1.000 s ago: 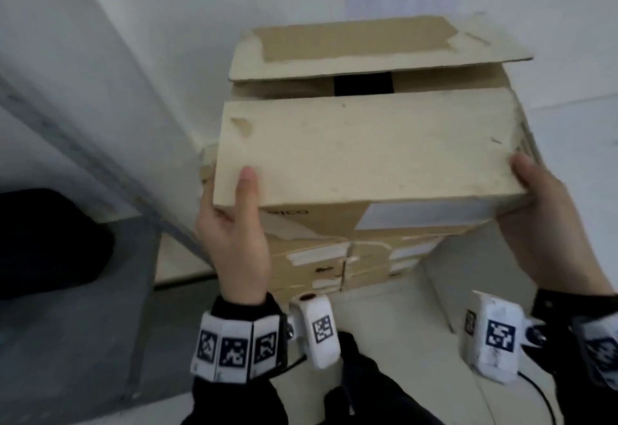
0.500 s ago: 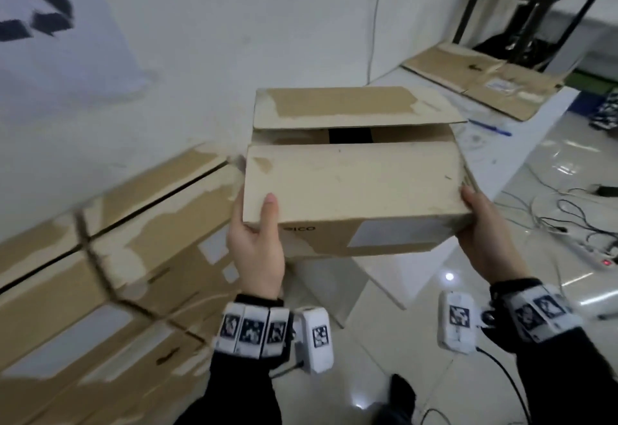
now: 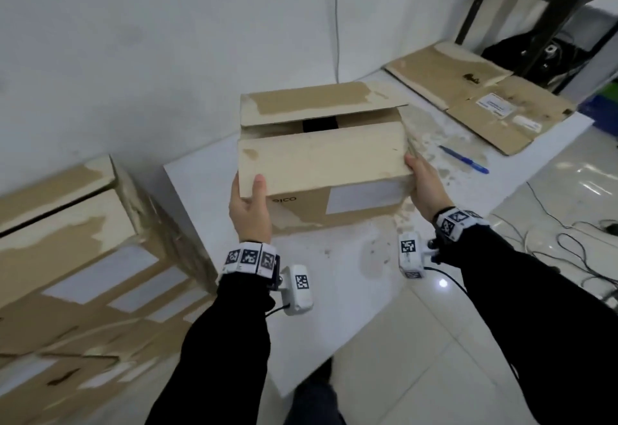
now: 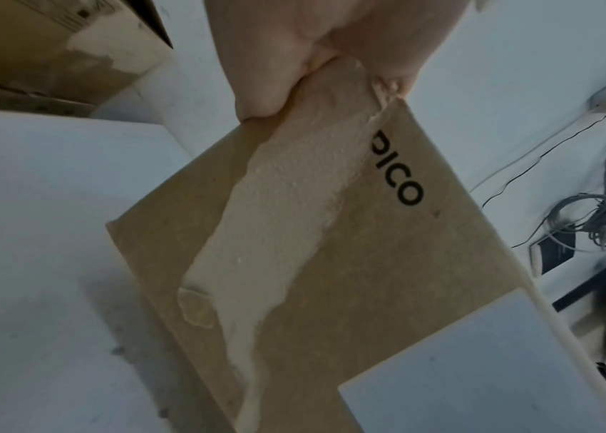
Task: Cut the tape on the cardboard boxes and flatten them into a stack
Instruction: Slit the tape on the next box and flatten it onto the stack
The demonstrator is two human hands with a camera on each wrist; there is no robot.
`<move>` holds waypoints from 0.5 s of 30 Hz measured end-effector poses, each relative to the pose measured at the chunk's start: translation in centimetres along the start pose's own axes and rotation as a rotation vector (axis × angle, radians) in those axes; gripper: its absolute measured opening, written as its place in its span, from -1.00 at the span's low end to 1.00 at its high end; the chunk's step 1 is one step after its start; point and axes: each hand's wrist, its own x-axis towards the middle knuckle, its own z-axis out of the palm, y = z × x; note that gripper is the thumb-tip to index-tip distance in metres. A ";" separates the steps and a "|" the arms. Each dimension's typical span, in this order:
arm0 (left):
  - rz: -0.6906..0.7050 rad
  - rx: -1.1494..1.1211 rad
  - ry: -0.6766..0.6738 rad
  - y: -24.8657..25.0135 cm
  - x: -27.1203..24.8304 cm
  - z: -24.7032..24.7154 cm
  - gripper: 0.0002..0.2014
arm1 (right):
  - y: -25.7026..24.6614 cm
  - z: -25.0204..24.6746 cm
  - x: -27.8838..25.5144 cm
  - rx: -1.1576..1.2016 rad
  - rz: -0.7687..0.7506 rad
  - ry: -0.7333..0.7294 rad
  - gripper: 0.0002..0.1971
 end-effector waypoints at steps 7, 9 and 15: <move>-0.087 -0.008 0.054 -3.3 -0.8 4.6 -0.54 | 4.4 -4.3 7.6 -0.063 0.175 -0.004 -0.16; -0.093 -0.023 0.058 -4.2 -1.5 4.9 -0.50 | 2.9 -3.1 5.7 -0.068 0.183 -0.044 -0.35; -0.111 0.019 0.067 -4.6 -0.2 5.0 -0.53 | 3.2 -4.4 5.9 -0.136 0.194 -0.149 -0.30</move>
